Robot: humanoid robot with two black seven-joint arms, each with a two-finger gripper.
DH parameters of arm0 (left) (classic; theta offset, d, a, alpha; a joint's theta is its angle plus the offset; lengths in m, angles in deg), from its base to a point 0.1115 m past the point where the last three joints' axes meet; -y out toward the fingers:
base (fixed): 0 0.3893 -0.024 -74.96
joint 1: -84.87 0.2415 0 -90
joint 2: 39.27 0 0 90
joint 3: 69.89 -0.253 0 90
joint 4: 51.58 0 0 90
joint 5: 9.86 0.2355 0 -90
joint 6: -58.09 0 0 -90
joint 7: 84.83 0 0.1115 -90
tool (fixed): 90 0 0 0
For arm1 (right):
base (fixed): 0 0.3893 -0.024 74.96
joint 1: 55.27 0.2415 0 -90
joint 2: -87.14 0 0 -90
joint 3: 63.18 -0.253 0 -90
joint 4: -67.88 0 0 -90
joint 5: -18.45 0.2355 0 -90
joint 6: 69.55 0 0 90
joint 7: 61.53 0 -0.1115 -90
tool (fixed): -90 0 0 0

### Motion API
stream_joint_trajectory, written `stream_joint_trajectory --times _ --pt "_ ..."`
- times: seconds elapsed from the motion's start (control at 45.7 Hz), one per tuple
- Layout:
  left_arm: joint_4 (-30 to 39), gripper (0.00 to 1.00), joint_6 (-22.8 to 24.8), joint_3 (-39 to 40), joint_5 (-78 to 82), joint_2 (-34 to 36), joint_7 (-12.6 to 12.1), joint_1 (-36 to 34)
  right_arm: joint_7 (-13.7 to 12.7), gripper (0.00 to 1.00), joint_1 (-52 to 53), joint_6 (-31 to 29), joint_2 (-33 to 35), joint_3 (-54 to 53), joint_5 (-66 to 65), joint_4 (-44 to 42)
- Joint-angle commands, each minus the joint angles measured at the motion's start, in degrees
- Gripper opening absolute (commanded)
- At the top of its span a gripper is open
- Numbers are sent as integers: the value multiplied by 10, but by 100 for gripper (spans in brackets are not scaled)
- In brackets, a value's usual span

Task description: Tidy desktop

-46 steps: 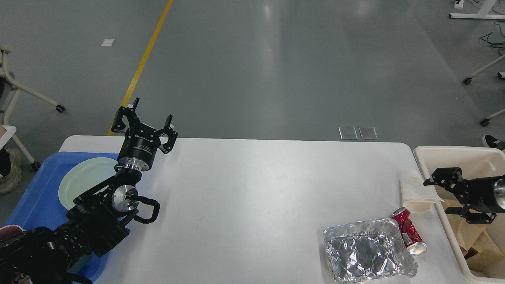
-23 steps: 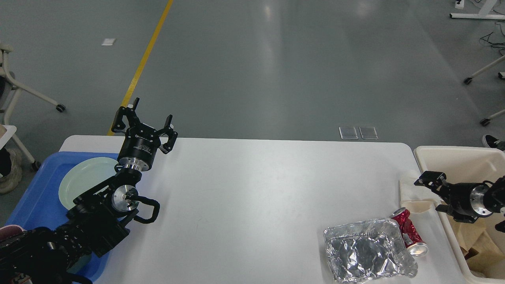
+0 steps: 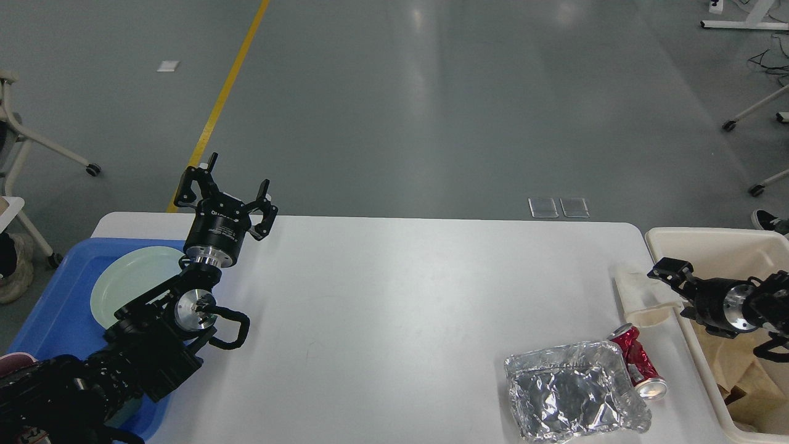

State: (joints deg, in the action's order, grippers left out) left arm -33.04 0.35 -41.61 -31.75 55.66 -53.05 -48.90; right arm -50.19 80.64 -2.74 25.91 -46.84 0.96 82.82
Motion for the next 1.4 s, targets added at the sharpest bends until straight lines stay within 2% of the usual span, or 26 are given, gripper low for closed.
stream_joint_trajectory --times 0.0,0.306,0.613,0.897,0.985,1.028,1.16,1.225,1.291,1.378 --pt "0 97 0 0 0 0 0 0 0 100 0 -2 4 -2 0 1" --pt "0 97 0 -1 0 0 0 0 0 100 -15 2 -3 -12 4 0" --pt "0 97 0 -1 0 0 0 0 -1 100 -16 4 -28 -17 103 -1" --pt "0 97 0 -1 0 0 0 0 -1 100 -21 16 -30 -14 104 -1" --pt "0 97 0 -1 0 0 0 0 -1 89 -20 16 -30 -12 105 -1" --pt "0 97 0 -1 0 0 0 0 -1 80 -20 17 -30 -12 105 -1" --pt "0 97 0 -1 0 0 0 0 -1 34 -21 13 -30 -12 104 1" --pt "0 97 0 -1 0 0 0 0 -1 20 -22 13 -30 -11 104 1" --pt "0 97 0 -1 0 0 0 0 -1 0 -22 8 -30 -12 103 3" --pt "0 97 0 -1 0 0 0 0 -1 0 -22 4 -30 -11 103 6"
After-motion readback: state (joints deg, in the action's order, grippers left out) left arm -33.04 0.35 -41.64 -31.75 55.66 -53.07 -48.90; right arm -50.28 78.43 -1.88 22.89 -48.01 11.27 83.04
